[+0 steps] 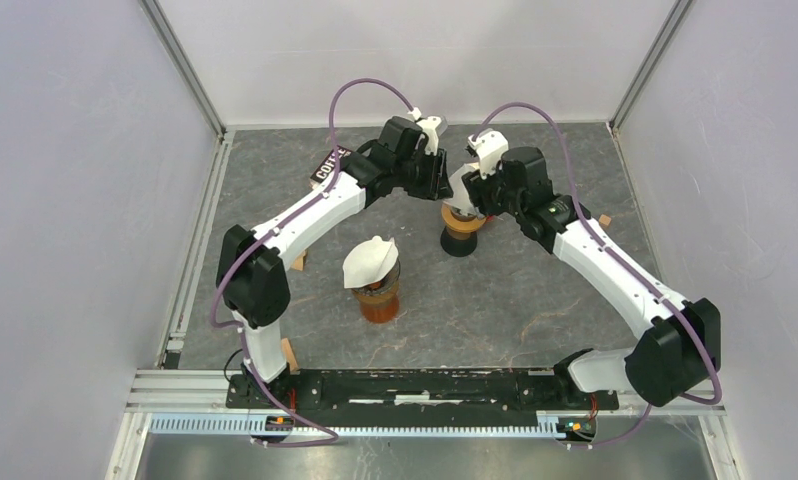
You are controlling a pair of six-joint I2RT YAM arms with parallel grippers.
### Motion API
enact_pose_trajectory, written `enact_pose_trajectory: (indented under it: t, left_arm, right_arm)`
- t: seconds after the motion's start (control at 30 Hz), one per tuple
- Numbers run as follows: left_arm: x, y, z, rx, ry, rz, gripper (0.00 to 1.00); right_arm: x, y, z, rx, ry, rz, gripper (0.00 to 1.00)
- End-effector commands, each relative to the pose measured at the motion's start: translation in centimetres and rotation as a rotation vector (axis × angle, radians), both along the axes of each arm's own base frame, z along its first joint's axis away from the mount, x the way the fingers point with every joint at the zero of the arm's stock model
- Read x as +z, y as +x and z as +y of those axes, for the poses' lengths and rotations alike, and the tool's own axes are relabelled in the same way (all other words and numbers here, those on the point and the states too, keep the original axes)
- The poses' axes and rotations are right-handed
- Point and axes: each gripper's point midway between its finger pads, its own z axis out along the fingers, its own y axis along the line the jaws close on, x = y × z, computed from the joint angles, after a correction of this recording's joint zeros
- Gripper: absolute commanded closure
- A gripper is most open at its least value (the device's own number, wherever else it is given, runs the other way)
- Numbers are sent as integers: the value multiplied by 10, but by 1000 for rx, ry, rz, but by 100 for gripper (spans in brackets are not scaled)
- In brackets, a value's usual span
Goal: Place the coffee filter in the dripper
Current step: Place the coffee filter in the coffee dripper.
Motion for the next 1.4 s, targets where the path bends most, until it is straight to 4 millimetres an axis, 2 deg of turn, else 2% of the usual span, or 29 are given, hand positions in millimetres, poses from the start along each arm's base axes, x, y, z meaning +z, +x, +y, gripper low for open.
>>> enact_pose_trajectory:
  t: [0.0,0.23,0.53,0.87,1.17,1.27,1.37]
  left_arm:
    - [14,5,-5,-48,16,-87,58]
    - [6,4,-12,-76,24,-76,56]
    - [-2,7,-15,-79,40,-62,55]
    - [-12,7,-16,-88,54,-47,55]
    - [-13,8,-16,-126,87,-59,50]
    - [-12,8,-16,-133,94,-61,49]
    - [-7,8,-15,-138,95,-75,47]
  right_arm:
    - [11,6,5,8,65,-7,37]
    - [-2,9,-1,2,106,42,37]
    - [-12,10,5,28,141,89,38]
    - [-23,13,4,22,122,114,38]
    - [-34,14,0,23,84,132,38]
    - [-34,14,2,36,88,139,38]
    - [-24,16,5,47,92,130,37]
